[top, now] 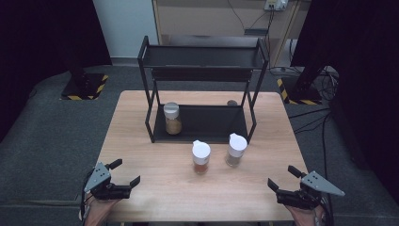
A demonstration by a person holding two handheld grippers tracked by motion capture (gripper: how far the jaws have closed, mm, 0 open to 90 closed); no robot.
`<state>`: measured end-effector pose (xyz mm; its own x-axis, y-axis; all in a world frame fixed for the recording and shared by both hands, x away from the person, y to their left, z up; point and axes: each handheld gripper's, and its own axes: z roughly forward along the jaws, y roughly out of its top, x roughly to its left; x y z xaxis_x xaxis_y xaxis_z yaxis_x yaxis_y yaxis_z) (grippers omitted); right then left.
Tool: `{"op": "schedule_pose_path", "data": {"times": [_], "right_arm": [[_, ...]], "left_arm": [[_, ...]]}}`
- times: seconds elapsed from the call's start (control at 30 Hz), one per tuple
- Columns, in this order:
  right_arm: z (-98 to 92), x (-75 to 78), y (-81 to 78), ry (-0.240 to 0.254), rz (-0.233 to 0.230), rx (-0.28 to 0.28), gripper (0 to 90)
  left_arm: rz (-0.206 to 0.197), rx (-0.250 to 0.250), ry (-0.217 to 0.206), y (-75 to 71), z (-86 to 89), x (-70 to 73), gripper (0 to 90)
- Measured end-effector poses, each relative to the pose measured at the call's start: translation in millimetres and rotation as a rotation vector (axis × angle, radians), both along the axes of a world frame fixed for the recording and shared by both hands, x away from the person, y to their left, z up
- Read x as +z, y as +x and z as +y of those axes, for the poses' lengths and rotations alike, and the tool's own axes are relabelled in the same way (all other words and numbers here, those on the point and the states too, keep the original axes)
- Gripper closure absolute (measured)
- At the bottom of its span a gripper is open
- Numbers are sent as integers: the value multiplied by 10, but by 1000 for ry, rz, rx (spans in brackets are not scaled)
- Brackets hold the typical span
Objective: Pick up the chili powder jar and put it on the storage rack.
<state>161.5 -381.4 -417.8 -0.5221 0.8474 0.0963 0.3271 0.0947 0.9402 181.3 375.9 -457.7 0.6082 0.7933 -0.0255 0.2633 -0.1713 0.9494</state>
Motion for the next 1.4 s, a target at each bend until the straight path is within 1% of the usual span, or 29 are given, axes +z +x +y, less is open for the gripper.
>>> {"op": "schedule_pose_path", "data": {"times": [0.03, 0.1, 0.13, 0.2, 0.43, 0.53, 0.7, 0.87, 1.07, 1.13, 1.3, 1.4], "right_arm": [[-6, 7, 2, 9, 4, 1, 52], [6, 30, 6, 2, 5, 2, 51], [12, 54, 16, 7, 9, 11, 50], [42, 90, 23, -5, 4, 21, 50], [156, 234, 104, -9, 13, 64, 50], [220, 303, 137, -9, 4, 90, 51], [354, 422, 202, -23, -10, 134, 51], [487, 506, 300, -33, -22, 183, 52], [649, 583, 432, -39, -19, 237, 52], [704, 609, 493, -33, -17, 256, 52], [823, 672, 598, -32, -13, 283, 53], [921, 700, 665, -39, -13, 300, 54]], "left_arm": [[4, 0, 2, 4, -2, 1, 5], [10, 1, -1, 9, 5, 1, 5], [10, 2, -2, 9, 6, 0, 5], [10, 3, -4, 6, 9, -2, 5], [19, 3, -4, 13, 15, -2, 5], [23, 5, -6, 17, 16, -4, 5], [28, 4, -7, 23, 19, -4, 5], [31, 4, -8, 25, 22, -4, 5], [36, 1, -8, 34, 21, -5, 5], [37, 0, -8, 36, 21, -5, 5], [39, -2, -7, 40, 23, -6, 5], [37, -3, -8, 39, 23, -7, 5]]}}
